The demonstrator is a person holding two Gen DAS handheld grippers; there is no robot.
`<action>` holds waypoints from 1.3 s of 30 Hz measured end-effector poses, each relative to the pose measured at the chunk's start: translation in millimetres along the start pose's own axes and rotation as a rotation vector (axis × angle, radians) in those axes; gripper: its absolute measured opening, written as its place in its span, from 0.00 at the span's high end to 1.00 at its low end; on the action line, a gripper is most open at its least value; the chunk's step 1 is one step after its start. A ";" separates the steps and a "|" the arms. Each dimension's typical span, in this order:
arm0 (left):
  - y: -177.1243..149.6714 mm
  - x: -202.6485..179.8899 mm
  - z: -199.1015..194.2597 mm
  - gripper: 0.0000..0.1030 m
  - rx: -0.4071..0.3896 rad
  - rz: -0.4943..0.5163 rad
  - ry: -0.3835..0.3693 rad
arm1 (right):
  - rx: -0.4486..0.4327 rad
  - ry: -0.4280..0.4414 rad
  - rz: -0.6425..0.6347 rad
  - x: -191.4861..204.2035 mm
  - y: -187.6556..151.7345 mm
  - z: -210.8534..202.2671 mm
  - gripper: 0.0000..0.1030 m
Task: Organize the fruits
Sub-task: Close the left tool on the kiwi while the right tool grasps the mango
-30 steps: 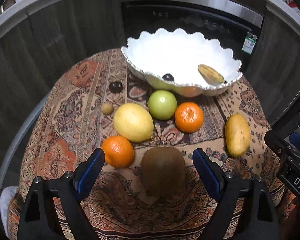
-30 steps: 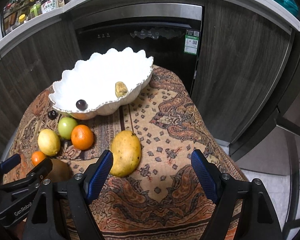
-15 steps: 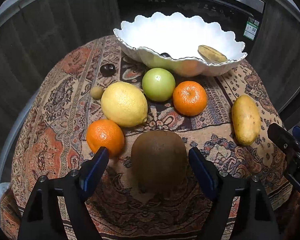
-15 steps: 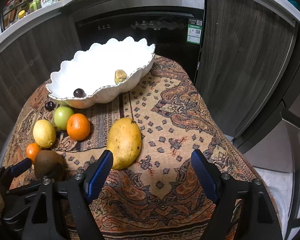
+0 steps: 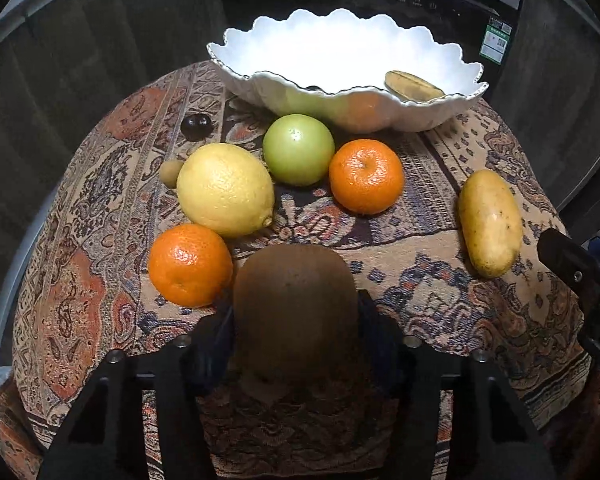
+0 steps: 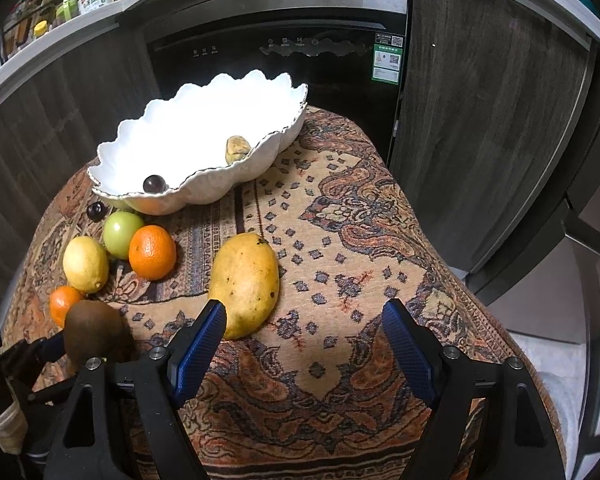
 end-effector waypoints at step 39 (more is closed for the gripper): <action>8.5 9.2 -19.8 0.48 -0.028 -0.055 -0.043 | 0.081 0.067 -0.058 29.2 3.8 32.9 0.52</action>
Point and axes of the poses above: each gripper's, at about its wrist camera, not at the fingertips, and z roughly the way its jaws point, x to its left, y to its top, the point moved 2 cm from there along z, roughly the way its jaws point, and after that the axes turned 5 degrees about -x, right-handed, at the moved point
